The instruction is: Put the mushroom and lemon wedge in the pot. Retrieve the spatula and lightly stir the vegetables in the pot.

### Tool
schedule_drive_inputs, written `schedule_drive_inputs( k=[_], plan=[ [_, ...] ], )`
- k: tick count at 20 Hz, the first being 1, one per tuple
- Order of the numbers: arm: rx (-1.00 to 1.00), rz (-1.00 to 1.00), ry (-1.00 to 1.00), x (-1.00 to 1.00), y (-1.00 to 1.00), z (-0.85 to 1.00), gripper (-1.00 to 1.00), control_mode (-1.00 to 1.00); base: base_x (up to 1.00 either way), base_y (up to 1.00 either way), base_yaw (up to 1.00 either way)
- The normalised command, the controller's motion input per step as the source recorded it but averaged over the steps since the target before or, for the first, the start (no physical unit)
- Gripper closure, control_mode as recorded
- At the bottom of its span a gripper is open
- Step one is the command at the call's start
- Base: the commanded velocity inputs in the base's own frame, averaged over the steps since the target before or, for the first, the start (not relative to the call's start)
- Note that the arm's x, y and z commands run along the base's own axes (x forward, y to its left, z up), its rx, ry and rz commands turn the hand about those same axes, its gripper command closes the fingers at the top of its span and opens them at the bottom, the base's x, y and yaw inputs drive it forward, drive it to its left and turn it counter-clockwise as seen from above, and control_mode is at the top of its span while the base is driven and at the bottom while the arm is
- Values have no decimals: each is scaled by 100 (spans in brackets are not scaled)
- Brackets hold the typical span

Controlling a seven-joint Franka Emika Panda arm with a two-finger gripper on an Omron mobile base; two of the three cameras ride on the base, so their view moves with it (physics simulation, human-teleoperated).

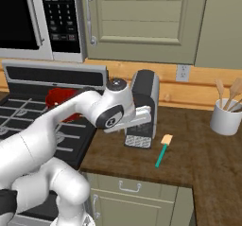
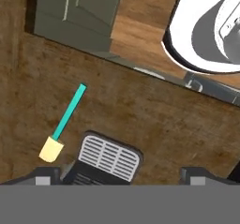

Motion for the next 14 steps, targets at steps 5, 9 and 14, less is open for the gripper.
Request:
schedule_drive_inputs(
  k=[5,9,14],
  plan=[
    [22,-50,-1,0,-42,-46,-100,-100,0,0,0],
    [8,-34,-13,2,0,-63,-100,-100,0,0,0],
    [2,-30,-14,7,0,-66,-100,-100,0,0,0]
  ],
)
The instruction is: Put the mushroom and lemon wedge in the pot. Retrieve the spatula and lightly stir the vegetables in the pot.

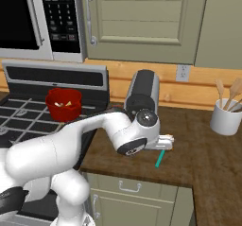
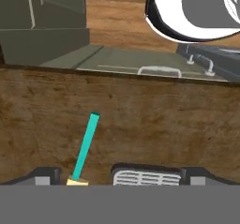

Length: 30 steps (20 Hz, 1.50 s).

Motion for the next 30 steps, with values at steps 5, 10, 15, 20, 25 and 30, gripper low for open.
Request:
schedule_drive_inputs(
  k=[5,10,15,20,25,30],
  plan=[
    [1,-29,-7,20,0,-53,-100,-100,0,0,0],
    [5,-24,0,52,0,-25,-100,-100,0,0,0],
    [6,-21,0,39,-1,-32,-100,-100,0,0,0],
    [8,-19,0,17,-4,-36,-100,-100,0,0,0],
    [8,-15,0,20,-5,-24,-100,-100,0,0,0],
    [8,-12,0,18,-12,-23,-100,-100,0,0,0]
  ],
)
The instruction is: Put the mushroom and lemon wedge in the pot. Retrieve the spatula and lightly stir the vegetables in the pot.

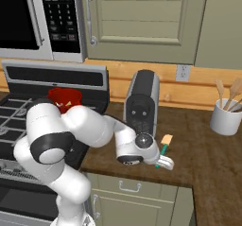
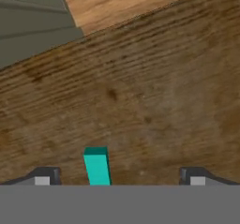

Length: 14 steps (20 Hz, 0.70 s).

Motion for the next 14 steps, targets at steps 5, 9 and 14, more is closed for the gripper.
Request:
schedule_drive_inputs(
  k=[5,9,14],
  plan=[
    [7,-9,0,28,-18,-21,-100,-100,0,0,0],
    [3,-4,0,19,-19,-25,-100,-100,0,0,0],
    [0,-3,0,0,-2,-56,-100,-100,0,0,0]
  ],
)
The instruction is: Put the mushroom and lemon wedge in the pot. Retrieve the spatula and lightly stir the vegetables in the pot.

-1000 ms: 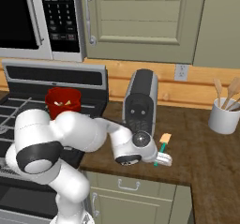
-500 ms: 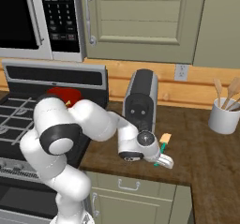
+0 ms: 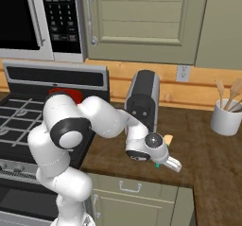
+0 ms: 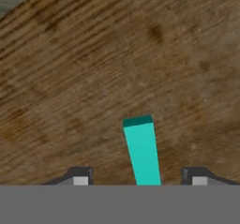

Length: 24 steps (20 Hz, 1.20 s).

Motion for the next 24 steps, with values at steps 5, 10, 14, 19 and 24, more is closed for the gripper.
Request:
schedule_drive_inputs(
  k=[5,10,14,19,24],
  plan=[
    [0,-1,0,0,8,-53,-100,-100,0,0,0],
    [-2,0,0,-5,33,-59,-100,-100,0,0,0],
    [-6,0,0,-14,38,-66,-100,-100,0,0,0],
    [-7,0,0,-21,50,-65,-100,-100,0,0,0],
    [-11,3,0,-33,68,-58,-100,-100,0,0,0]
  ],
)
